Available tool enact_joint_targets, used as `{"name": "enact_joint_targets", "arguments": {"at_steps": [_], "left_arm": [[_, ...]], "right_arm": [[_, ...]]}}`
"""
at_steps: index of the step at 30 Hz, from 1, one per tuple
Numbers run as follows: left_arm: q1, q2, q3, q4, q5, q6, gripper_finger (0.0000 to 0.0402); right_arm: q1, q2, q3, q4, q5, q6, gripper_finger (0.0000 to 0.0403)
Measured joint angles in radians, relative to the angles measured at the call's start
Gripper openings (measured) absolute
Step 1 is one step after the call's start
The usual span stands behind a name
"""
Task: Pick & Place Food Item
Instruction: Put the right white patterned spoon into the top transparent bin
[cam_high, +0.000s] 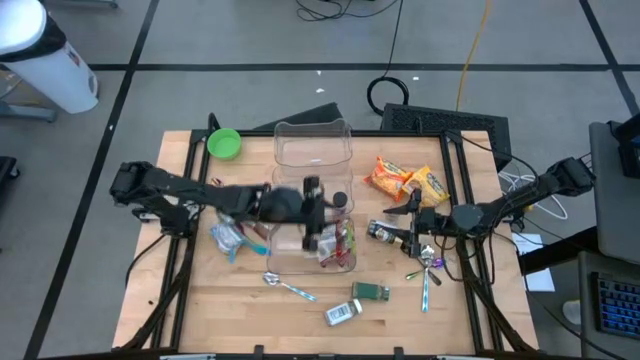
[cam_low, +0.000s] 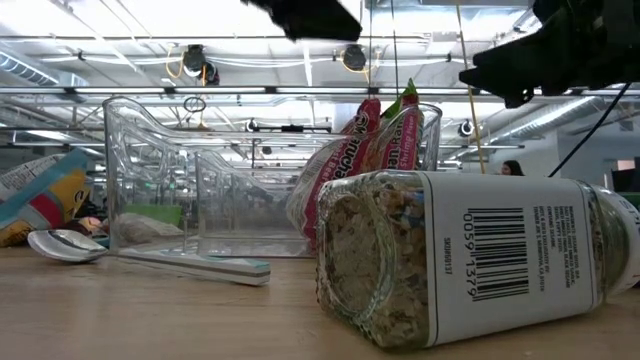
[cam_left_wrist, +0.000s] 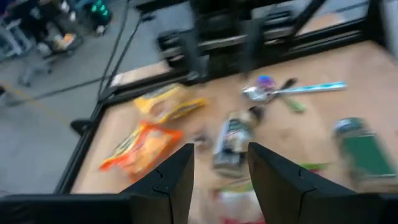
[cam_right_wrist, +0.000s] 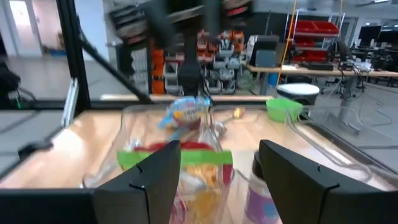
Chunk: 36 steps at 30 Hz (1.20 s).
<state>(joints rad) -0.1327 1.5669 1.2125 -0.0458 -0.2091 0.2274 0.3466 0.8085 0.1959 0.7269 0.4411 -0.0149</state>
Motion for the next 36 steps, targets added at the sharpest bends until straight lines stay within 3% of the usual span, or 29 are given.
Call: {"name": "enact_joint_targets", "arguments": {"at_steps": [2,7,11,18,24,26,30,36], "left_arm": [[0.061,0.001,0.000,-0.018,0.067,-0.004,0.0159],[0.214,0.009,-0.038,0.031,0.438,-0.027,0.0159],[0.290,0.010,-0.122,0.192,0.574,-0.080,0.0159],[0.312,0.010,-0.299,0.576,0.609,-0.123,0.0159],[0.312,0.010,-0.404,0.898,0.609,-0.175,0.0159],[0.312,0.010,-0.425,0.948,0.611,-0.197,0.0159],[0.312,0.010,-0.430,0.963,0.610,-0.237,0.0159],[0.307,0.010,-0.430,0.962,0.610,-0.305,0.0159]], "right_arm": [[0.000,-0.001,0.000,-0.029,0.001,-0.013,0.0210],[-0.004,0.000,0.000,-0.095,0.004,-0.033,0.0210],[-0.034,-0.004,0.000,-0.096,0.004,-0.008,0.0210],[-0.145,-0.041,0.046,-0.252,-0.035,0.014,0.0210],[-0.301,-0.066,0.274,-0.768,-0.279,0.106,0.0210],[-0.339,-0.066,0.365,-0.987,-0.332,0.129,0.0210],[-0.378,-0.064,0.521,-1.337,-0.343,0.182,0.0210],[-0.381,-0.064,0.635,-1.594,-0.472,0.319,0.0210]]}}
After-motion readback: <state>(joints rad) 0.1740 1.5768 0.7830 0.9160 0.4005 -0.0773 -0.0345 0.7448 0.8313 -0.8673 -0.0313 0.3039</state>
